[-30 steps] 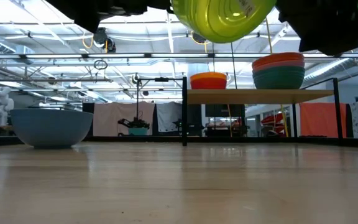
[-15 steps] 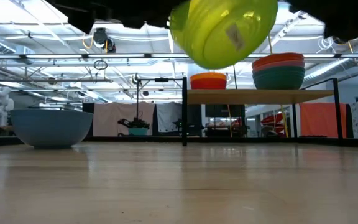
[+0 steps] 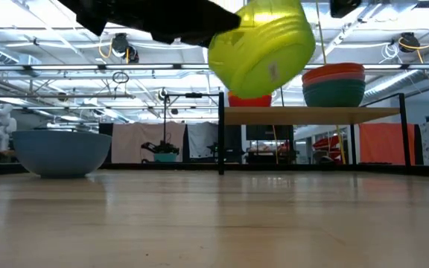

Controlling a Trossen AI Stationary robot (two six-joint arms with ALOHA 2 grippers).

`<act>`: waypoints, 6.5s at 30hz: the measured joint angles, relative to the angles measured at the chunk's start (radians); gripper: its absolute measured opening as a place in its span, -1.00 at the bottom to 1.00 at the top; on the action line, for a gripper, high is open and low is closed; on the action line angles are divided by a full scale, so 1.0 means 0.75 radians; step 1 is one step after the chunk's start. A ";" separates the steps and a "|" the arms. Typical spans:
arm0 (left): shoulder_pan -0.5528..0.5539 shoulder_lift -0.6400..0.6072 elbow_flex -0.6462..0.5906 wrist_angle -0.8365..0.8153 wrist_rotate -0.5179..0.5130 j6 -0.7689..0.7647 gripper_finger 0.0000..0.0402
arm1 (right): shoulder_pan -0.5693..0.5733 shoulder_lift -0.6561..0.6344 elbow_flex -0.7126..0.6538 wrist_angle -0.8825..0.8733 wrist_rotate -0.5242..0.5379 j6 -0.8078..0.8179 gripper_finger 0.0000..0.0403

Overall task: Place and stack bowls onto a shelf
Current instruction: Stack the small green bowl on top of the small orange bowl on the shelf, then stack the large blue bowl on top of the large orange bowl on the shelf

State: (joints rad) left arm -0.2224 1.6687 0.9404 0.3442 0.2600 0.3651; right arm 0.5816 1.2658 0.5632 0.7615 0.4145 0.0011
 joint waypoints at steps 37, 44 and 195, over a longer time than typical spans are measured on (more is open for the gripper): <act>0.720 0.012 0.982 -0.834 -0.011 0.359 -0.98 | 0.143 0.464 -0.001 0.408 0.255 0.112 0.02; 0.818 0.205 1.189 -0.941 0.031 0.338 -0.98 | 0.141 0.463 -0.001 0.400 0.255 0.119 0.02; -0.134 -0.724 -0.318 -1.197 -0.559 -0.328 -0.91 | -0.032 0.462 0.037 0.328 0.199 0.219 0.02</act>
State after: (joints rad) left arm -0.3229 1.1255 0.7021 -0.5533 -0.1596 0.1193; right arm 0.5578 1.6127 0.5909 1.0072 0.5637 0.1652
